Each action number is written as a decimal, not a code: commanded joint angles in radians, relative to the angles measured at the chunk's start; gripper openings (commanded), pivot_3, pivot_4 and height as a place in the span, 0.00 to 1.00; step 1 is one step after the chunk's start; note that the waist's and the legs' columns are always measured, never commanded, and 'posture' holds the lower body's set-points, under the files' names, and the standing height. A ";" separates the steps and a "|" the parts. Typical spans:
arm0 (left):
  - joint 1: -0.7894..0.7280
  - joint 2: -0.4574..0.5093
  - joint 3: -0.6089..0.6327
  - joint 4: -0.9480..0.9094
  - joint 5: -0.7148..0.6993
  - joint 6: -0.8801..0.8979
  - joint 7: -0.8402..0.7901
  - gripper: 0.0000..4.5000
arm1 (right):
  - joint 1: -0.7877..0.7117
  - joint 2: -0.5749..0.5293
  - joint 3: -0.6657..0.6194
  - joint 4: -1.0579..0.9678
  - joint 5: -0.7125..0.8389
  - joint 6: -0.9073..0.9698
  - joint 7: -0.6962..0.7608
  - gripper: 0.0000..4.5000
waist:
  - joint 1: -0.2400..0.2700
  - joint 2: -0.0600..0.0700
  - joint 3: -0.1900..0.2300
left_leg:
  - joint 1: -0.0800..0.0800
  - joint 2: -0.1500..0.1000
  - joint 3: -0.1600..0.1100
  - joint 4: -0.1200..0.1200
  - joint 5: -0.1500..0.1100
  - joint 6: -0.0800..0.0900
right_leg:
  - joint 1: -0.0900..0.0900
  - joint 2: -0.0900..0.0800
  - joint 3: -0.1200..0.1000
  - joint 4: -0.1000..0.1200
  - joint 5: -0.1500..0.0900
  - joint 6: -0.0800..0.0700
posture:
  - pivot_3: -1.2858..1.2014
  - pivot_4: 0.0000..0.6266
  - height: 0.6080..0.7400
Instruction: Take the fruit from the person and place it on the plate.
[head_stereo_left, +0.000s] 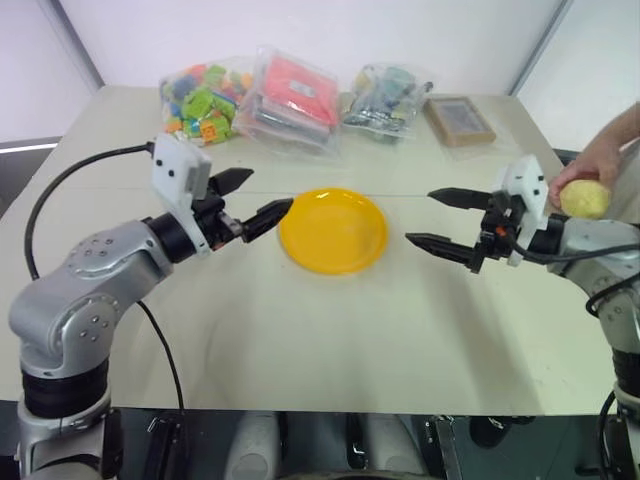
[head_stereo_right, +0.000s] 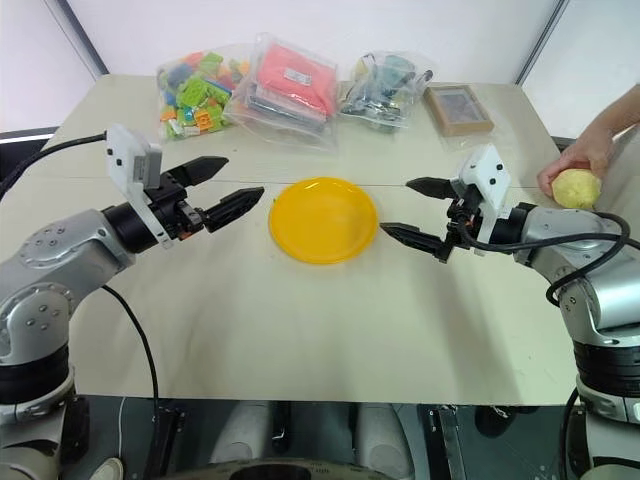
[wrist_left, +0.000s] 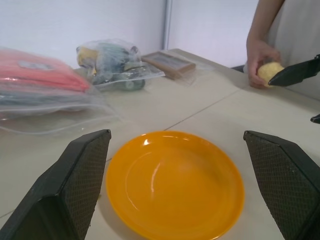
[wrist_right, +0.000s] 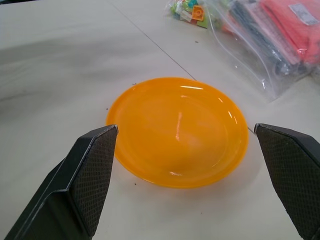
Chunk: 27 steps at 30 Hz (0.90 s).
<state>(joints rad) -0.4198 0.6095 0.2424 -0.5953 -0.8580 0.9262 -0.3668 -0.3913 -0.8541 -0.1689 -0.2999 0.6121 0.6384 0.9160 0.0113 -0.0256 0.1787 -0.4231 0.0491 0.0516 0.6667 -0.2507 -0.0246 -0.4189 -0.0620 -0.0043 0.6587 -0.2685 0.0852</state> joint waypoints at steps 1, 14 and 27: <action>0.009 0.011 0.071 -0.054 -0.070 0.018 0.036 0.99 | -0.020 -0.016 -0.029 0.000 0.011 -0.006 0.013 1.00 | 0.000 0.000 0.000 | 0.000 0.000 0.000 0.000 0.000 0.000 | 0.000 0.000 0.000 0.000 0.000 0.000 | 0.52 0.24 0.93; 0.038 0.046 0.096 -0.080 -0.136 0.018 0.106 0.99 | -0.060 0.004 -0.005 0.045 -0.002 -0.015 0.027 1.00 | 0.000 0.000 0.000 | 0.000 0.000 0.000 0.000 0.000 0.000 | 0.000 0.000 0.000 0.000 0.000 0.000 | 0.52 0.24 0.93; 0.040 0.061 0.081 -0.082 -0.148 0.013 0.106 0.99 | -0.065 0.011 0.003 0.047 -0.010 -0.019 0.028 1.00 | -0.001 0.000 0.000 | 0.000 0.000 0.000 0.000 0.000 0.000 | 0.000 0.000 0.000 0.000 0.000 0.000 | 0.52 0.24 0.93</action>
<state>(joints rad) -0.3669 0.6580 0.3244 -0.6500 -0.9950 0.9582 -0.2568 -0.4438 -0.8422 -0.1461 -0.2384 0.6000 0.6361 0.9412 0.0108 -0.0256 0.1787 -0.4231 0.0491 0.0518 0.6666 -0.2507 -0.0246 -0.4189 -0.0620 -0.0043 0.6586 -0.2686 0.0851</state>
